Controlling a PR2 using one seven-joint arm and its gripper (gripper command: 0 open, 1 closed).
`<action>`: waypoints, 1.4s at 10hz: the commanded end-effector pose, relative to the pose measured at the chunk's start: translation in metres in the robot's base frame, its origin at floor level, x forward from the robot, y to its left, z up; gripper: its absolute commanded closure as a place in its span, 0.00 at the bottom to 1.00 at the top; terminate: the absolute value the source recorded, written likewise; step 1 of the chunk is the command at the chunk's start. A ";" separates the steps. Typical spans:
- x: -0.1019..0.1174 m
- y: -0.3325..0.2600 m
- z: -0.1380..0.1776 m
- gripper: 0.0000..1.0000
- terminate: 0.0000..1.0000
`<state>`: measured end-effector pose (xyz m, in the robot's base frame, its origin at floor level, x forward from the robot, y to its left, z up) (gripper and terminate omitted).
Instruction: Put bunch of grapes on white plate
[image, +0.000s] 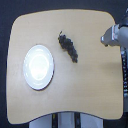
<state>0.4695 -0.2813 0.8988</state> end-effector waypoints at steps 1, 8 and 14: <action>0.000 0.000 0.000 0.00 0.00; 0.024 0.080 0.004 0.00 0.00; 0.021 0.186 -0.028 0.00 0.00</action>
<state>0.4875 -0.1677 0.8944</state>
